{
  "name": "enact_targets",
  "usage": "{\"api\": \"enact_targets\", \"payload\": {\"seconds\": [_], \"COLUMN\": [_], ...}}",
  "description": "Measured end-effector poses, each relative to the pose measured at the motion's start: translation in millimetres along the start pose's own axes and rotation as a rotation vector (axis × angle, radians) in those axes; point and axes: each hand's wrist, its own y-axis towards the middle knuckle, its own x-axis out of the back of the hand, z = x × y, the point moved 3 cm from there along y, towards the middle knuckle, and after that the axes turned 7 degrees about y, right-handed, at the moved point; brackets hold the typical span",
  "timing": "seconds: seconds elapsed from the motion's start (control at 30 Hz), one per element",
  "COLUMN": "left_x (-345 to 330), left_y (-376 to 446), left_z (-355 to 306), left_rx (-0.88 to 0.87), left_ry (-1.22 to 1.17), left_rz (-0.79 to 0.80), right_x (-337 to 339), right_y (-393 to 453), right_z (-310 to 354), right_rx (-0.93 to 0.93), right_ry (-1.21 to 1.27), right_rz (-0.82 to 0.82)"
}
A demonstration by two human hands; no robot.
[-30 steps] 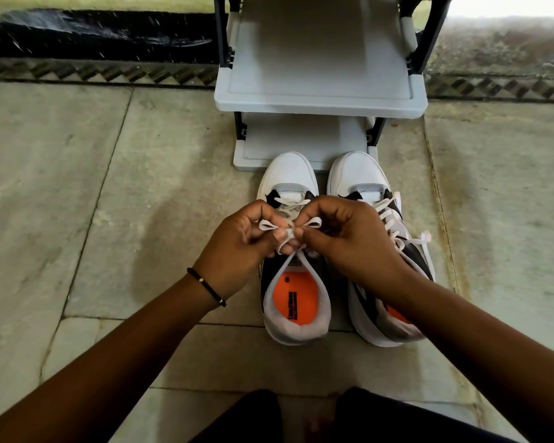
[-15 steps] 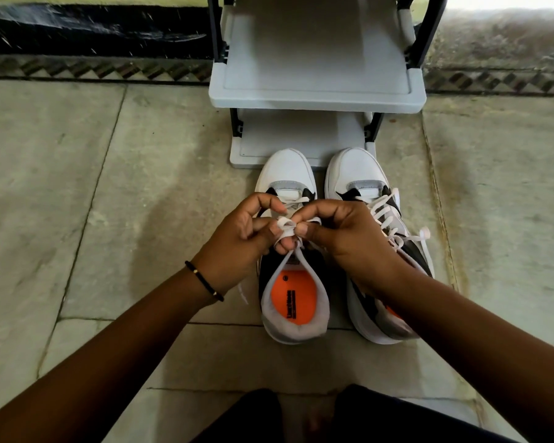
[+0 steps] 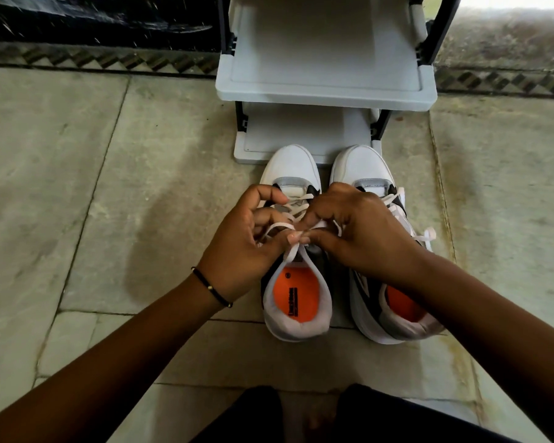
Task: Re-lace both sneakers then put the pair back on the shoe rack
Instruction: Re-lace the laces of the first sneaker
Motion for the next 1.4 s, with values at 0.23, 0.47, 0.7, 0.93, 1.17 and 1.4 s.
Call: {"api": "enact_targets", "payload": {"seconds": [0.23, 0.47, 0.7, 0.93, 1.17, 1.4], "left_x": [1, -8, -7, -3, 5, 16], "left_y": [-13, -19, -3, -1, 2, 5], "left_z": [-17, -17, -5, -4, -6, -13], "left_rx": [-0.178, -0.139, 0.189, 0.220, 0.261, 0.133], "left_ry": [0.405, 0.294, 0.059, 0.014, -0.040, 0.161], "left_rz": [-0.140, -0.196, -0.013, 0.181, 0.192, 0.088], "right_x": [-3, -10, -18, -20, -24, -19], "right_y": [-2, -10, -14, -15, -14, -12], "right_z": [-1, -2, 3, 2, 8, 7], "right_rx": [-0.193, -0.225, -0.104, -0.087, -0.055, -0.098], "right_ry": [0.210, 0.121, 0.053, 0.074, 0.097, 0.148], "right_rz": [-0.055, -0.268, -0.288, -0.295, -0.315, -0.321]}}
